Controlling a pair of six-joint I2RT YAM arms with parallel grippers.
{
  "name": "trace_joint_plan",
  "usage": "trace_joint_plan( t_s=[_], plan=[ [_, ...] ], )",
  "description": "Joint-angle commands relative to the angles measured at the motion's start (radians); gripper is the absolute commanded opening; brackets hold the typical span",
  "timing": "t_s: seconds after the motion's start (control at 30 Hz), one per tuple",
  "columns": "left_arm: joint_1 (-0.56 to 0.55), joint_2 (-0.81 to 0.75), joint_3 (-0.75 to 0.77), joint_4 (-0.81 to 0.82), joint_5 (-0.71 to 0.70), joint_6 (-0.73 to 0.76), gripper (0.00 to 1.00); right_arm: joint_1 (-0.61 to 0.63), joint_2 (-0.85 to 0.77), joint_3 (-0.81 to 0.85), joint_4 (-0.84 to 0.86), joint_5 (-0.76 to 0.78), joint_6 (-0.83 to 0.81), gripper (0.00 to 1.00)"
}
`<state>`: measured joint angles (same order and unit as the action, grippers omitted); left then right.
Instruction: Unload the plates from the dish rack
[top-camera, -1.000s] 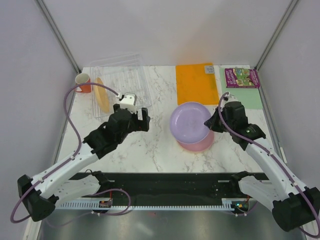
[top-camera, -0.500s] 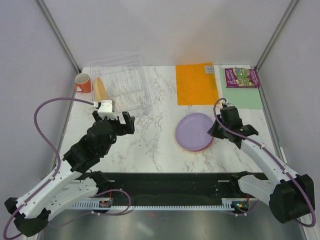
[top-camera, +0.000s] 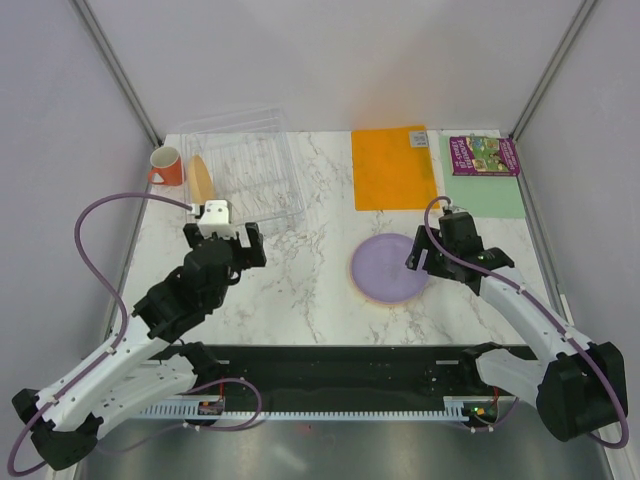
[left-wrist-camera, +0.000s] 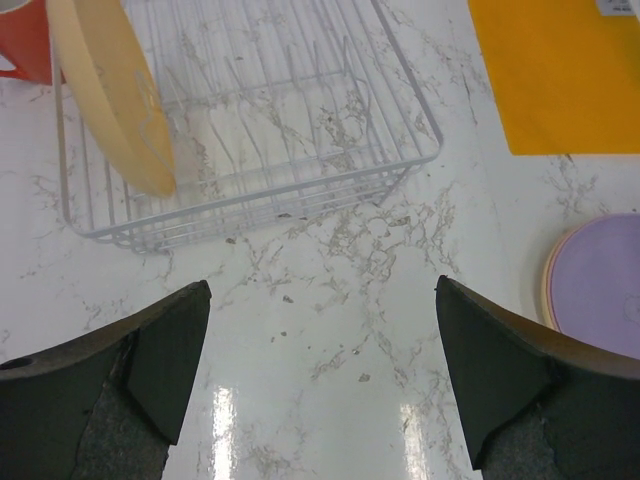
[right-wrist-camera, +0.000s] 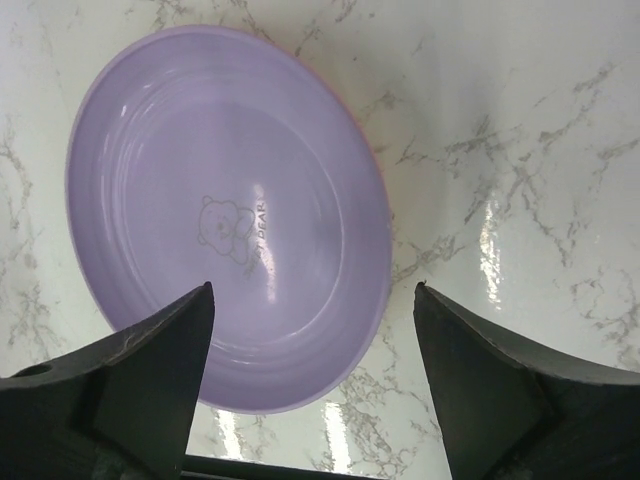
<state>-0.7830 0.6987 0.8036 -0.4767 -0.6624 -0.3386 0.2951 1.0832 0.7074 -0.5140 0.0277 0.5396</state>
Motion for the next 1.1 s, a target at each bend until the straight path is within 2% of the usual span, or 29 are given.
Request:
trace_joint_plan(
  t_s=[0.0,0.13,0.2,0.27,0.3,0.37,0.4,0.5,0.6,0.67,0.7,0.8,0.93,1.07],
  plan=[
    [-0.004,0.021,0.026,0.016,-0.196,0.049,1.00,-0.002,-0.014,0.066,-0.058,0.115,-0.049,0.88],
    [0.008,0.106,0.083,0.050,-0.425,0.117,1.00,-0.004,-0.071,0.098,-0.075,0.149,-0.075,0.90],
    [0.046,0.177,0.094,0.105,-0.520,0.217,1.00,-0.002,-0.080,0.113,-0.075,0.144,-0.079,0.91],
    [0.094,0.225,0.088,0.264,-0.517,0.365,1.00,-0.002,-0.077,0.119,-0.072,0.126,-0.090,0.91],
    [0.160,0.248,0.085,0.315,-0.470,0.406,1.00,-0.002,-0.072,0.124,-0.069,0.123,-0.092,0.91],
    [0.232,0.333,0.092,0.380,-0.445,0.434,1.00,-0.004,-0.054,0.122,-0.057,0.104,-0.098,0.91],
    [0.299,0.363,0.104,0.380,-0.422,0.426,1.00,-0.004,-0.046,0.121,-0.054,0.100,-0.098,0.91],
    [0.404,0.491,0.170,0.383,-0.410,0.400,1.00,-0.004,-0.023,0.113,-0.031,0.066,-0.102,0.90],
    [0.461,0.611,0.202,0.457,-0.399,0.435,1.00,-0.004,-0.009,0.109,-0.014,0.057,-0.102,0.90],
    [0.470,0.692,0.216,0.475,-0.416,0.437,0.99,-0.004,-0.005,0.103,0.005,0.048,-0.104,0.90],
    [0.473,0.715,0.227,0.559,-0.413,0.452,0.99,-0.002,0.004,0.101,0.009,0.041,-0.105,0.90],
    [0.476,0.814,0.262,0.639,-0.416,0.503,0.99,-0.002,0.026,0.096,0.022,0.032,-0.107,0.90],
    [0.491,0.893,0.316,0.655,-0.413,0.512,0.99,-0.004,0.041,0.093,0.038,0.018,-0.109,0.90],
    [0.508,0.946,0.348,0.661,-0.414,0.524,0.93,-0.002,0.050,0.089,0.048,0.011,-0.110,0.89]
  ],
)
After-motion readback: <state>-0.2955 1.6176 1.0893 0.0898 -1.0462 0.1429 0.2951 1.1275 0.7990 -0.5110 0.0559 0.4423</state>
